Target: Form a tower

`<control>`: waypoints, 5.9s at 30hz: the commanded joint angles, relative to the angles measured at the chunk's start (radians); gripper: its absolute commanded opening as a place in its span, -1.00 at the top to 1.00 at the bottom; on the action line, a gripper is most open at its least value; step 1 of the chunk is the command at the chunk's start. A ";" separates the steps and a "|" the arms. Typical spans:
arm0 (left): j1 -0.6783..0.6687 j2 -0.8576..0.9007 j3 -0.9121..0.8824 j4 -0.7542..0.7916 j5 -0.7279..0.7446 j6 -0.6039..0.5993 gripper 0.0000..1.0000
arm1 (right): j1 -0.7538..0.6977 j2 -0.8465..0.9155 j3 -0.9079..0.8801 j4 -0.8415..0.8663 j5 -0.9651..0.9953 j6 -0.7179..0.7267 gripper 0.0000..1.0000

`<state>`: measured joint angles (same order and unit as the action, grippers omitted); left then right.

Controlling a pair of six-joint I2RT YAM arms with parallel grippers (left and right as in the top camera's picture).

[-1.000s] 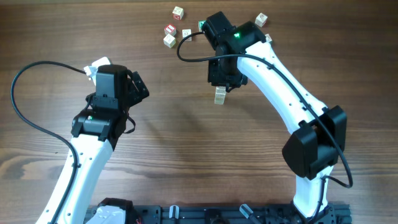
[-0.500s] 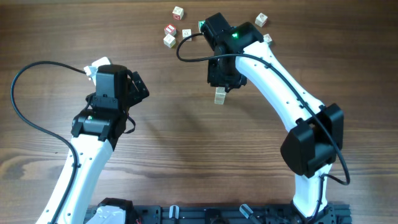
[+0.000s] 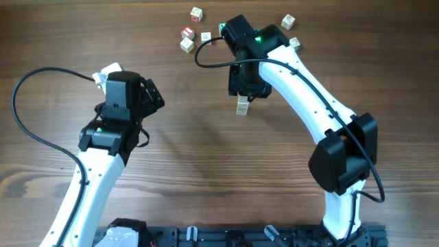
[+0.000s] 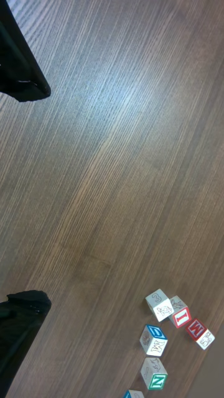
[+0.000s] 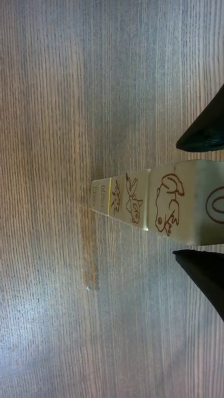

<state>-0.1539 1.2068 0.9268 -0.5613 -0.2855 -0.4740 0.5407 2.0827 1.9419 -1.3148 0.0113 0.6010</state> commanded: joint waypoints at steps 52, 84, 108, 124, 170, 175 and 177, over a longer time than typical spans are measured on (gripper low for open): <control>0.007 -0.006 0.005 0.003 0.005 -0.009 -1.00 | 0.003 0.042 0.081 -0.026 0.000 -0.002 -0.99; 0.007 -0.006 0.005 0.003 0.005 -0.009 -1.00 | -0.158 -0.866 0.239 -0.161 0.465 -0.288 -1.00; 0.007 -0.006 0.005 0.003 0.005 -0.009 -1.00 | -0.607 -2.039 -1.573 1.198 -0.102 -0.466 -0.99; 0.007 -0.006 0.005 0.003 0.005 -0.009 -1.00 | -0.607 -2.079 -1.717 1.152 -0.094 -0.470 -1.00; 0.007 -0.006 0.005 -0.004 -0.002 -0.002 -1.00 | -0.591 -2.079 -1.937 1.317 -0.061 -0.469 -1.00; 0.006 -0.026 -0.008 -0.001 -0.055 0.026 -1.00 | -0.591 -2.079 -1.937 1.317 -0.061 -0.469 -0.99; 0.006 -0.097 -0.089 0.077 -0.078 0.043 -1.00 | -0.591 -2.079 -1.937 1.317 -0.061 -0.469 -1.00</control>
<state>-0.1539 1.1984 0.9195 -0.5556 -0.3073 -0.4671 -0.0547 0.0193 0.0189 0.0010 -0.0658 0.1299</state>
